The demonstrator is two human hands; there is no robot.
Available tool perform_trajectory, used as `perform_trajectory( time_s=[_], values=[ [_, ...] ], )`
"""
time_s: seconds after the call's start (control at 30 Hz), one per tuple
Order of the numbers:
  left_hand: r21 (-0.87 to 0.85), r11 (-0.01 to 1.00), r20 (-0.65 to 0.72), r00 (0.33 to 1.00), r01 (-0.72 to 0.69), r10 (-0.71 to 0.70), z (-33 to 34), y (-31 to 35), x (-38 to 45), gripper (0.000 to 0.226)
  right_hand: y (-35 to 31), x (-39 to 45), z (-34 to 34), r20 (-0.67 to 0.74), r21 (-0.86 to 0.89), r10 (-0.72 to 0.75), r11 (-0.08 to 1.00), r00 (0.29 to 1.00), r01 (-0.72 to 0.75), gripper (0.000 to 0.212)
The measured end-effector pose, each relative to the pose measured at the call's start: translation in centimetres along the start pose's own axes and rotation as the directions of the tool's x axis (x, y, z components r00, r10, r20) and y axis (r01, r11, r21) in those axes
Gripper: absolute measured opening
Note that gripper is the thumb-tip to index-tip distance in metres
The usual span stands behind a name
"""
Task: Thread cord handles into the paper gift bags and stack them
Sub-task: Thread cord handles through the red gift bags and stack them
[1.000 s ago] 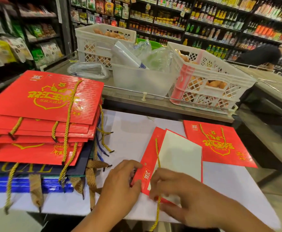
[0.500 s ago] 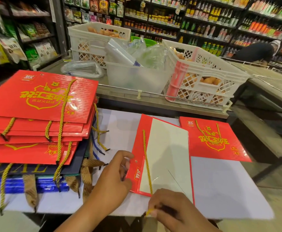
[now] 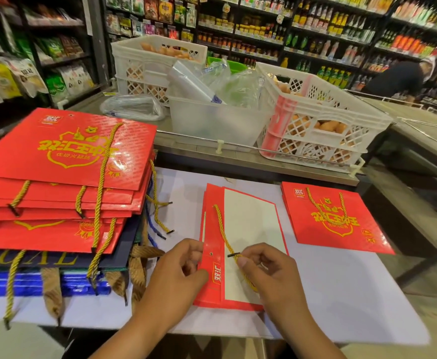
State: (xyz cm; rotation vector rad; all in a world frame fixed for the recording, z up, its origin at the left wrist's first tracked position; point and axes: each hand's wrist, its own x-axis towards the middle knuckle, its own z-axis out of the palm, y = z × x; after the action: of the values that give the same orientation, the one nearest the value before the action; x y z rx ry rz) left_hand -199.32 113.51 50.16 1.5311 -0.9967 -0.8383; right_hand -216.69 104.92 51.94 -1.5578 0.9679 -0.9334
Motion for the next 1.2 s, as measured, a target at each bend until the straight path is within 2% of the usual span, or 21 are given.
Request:
perform_trajectory(
  time_s=[0.07, 0.23, 0.37, 0.57, 0.8, 0.9, 1.03, 1.2],
  values=[
    [-0.07, 0.997, -0.014, 1.0, 0.018, -0.019, 0.0, -0.1, 0.0, 0.028, 0.1, 0.6, 0.3, -0.003, -0.054, -0.012, 0.998, 1.0, 0.012, 0.018],
    [-0.183, 0.982, -0.027, 0.999, 0.038, -0.044, -0.1, 0.1, -0.3, 0.03, -0.3, 1.4, 0.7, 0.06, -0.104, -0.014, 0.994, 0.998, 0.021, 0.012],
    [-0.213, 0.976, -0.027, 0.998, 0.048, -0.055, -0.3, -0.1, -0.1, 0.02, -0.5, 1.7, 1.1, 0.093, -0.122, -0.061, 0.99, 0.994, 0.072, 0.011],
    [-0.246, 0.966, -0.01, 0.997, 0.073, -0.078, -0.3, 0.4, -0.2, 0.02, -0.6, 2.7, 1.3, 0.218, -0.173, -0.1, 0.975, 0.971, 0.14, 0.019],
    [-0.175, 0.982, -0.01, 0.997, 0.07, -0.073, 0.0, -0.1, 0.0, 0.03, 0.8, 3.0, 1.2, 0.223, -0.173, -0.158, 0.965, 0.962, 0.199, 0.023],
    [-0.169, 0.984, -0.026, 0.998, 0.055, -0.06, 0.2, 0.0, 0.0, 0.028, 1.2, 3.1, 1.0, 0.205, -0.17, -0.179, 0.962, 0.962, 0.215, 0.021],
    [-0.181, 0.983, -0.064, 0.998, 0.018, -0.03, 0.2, 0.0, -0.1, 0.015, 1.5, 3.3, 0.9, 0.223, -0.168, -0.193, 0.958, 0.956, 0.233, 0.017],
    [-0.131, 0.991, -0.09, 0.996, -0.015, 0.003, 0.3, -0.3, 0.1, 0.026, 1.5, 3.3, 0.8, 0.214, -0.145, -0.209, 0.959, 0.954, 0.242, 0.024]
  ],
)
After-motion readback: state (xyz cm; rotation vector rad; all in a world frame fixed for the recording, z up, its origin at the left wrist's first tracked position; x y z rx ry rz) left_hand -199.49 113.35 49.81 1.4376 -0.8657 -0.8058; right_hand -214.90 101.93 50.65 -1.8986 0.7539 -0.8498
